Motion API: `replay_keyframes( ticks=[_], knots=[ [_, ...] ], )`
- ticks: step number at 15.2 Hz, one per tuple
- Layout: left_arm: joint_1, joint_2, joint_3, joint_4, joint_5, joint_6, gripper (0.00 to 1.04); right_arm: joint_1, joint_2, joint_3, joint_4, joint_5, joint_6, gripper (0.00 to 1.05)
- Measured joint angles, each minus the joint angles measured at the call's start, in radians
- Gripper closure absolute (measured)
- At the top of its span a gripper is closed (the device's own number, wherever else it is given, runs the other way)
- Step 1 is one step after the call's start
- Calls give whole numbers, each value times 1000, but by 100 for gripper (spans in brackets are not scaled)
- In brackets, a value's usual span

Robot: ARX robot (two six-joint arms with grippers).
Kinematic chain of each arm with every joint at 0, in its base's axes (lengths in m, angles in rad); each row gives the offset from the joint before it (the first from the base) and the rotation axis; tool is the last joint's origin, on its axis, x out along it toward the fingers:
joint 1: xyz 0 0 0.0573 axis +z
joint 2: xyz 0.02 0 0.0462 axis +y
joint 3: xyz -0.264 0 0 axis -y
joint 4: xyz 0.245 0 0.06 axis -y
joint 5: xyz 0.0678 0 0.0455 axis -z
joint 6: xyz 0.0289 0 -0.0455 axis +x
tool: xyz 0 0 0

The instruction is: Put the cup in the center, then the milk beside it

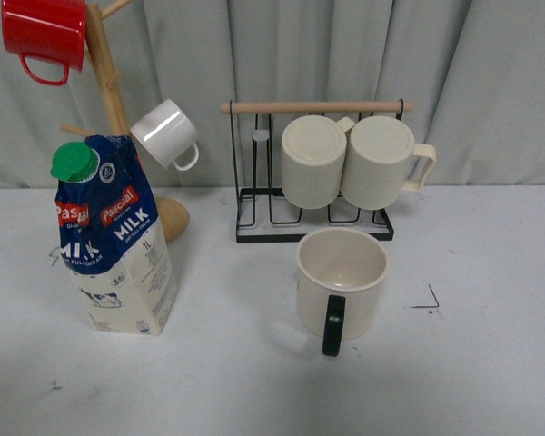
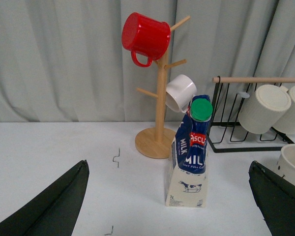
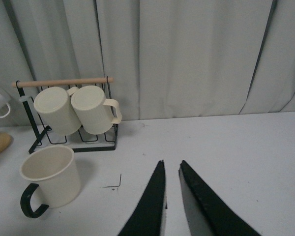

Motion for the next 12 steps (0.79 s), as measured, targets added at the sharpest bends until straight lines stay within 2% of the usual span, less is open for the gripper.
replay_keyframes(
  ticks=[1, 2, 3, 4, 5, 7, 8, 9, 12],
  knots=[
    [0, 0, 0, 0, 0, 0, 7, 0, 0, 0, 0, 0, 0, 86],
    [0, 0, 0, 0, 0, 0, 7, 0, 0, 0, 0, 0, 0, 73],
    [-18, 20, 24, -87, -51, 7, 7, 0, 0, 0, 0, 0, 0, 60],
    [-93, 191, 75, -109, -156, 11, 7, 0, 0, 0, 0, 0, -1, 48],
    [-135, 352, 104, 0, -172, 11, 7, 0, 0, 0, 1, -1, -1, 35],
    [-155, 620, 134, 209, -166, 1, 7, 0, 0, 0, 0, -1, -1, 11],
    [-156, 774, 165, 318, -153, -13, 7, 0, 0, 0, 0, -1, 0, 5],
    [-158, 897, 193, 402, -140, -24, 7, 0, 0, 0, 0, -1, 0, 8],
    [-220, 1246, 287, 607, -152, -27, 7, 0, 0, 0, 0, -1, 0, 6]
  ],
)
